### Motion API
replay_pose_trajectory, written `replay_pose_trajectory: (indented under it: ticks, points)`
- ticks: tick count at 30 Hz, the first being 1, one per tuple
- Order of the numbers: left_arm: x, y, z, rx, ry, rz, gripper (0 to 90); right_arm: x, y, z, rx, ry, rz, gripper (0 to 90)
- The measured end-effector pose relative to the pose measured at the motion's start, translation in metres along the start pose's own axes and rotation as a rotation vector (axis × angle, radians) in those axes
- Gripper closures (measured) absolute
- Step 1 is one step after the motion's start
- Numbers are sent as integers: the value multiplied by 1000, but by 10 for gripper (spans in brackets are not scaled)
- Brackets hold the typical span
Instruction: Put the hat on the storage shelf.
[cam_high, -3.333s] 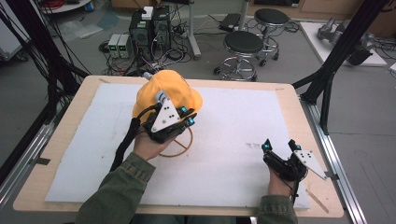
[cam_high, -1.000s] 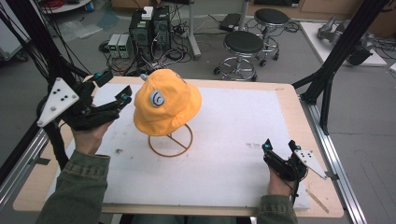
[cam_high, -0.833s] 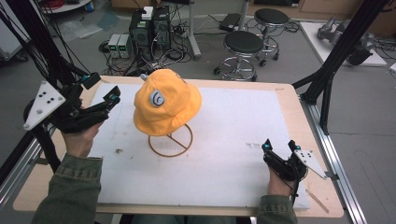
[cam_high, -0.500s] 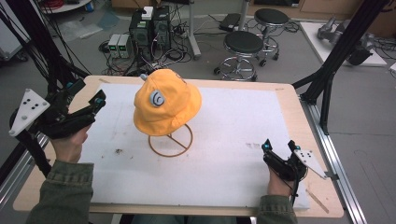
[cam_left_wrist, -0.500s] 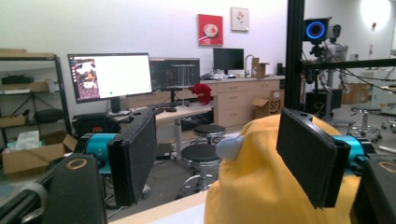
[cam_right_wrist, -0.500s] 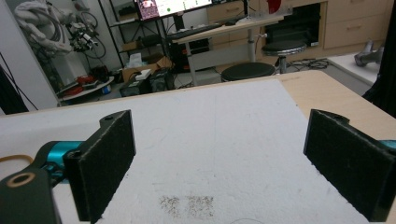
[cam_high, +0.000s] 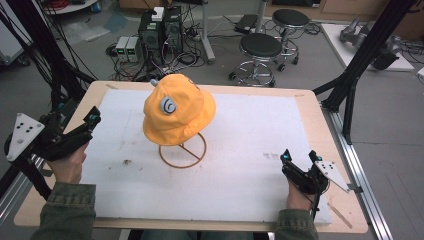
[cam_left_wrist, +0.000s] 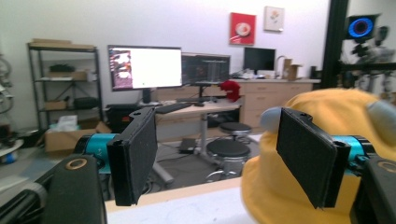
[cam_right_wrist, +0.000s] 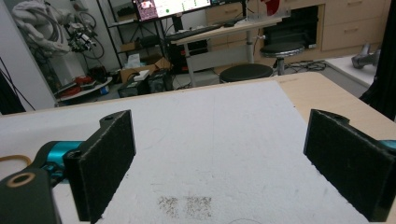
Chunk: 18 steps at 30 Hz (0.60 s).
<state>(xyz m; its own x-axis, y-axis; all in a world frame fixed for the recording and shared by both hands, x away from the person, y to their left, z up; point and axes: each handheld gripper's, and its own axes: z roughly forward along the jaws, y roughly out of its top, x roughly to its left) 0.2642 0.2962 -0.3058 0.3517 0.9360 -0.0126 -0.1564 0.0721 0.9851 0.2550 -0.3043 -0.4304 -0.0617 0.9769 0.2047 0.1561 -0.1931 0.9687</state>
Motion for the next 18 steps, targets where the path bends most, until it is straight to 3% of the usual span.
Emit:
replay_pose_trajectory:
  ticks: [10,14,18]
  points:
    - [8,-22,-16,4,80,-1,293,1,1,-4,-28,-39,-38,79]
    - [11,-31,-22,17,108,5,287,3,1,-5,-29,-45,-76,79]
    - [14,-42,-28,34,117,-22,273,4,1,-5,-27,-42,-77,79]
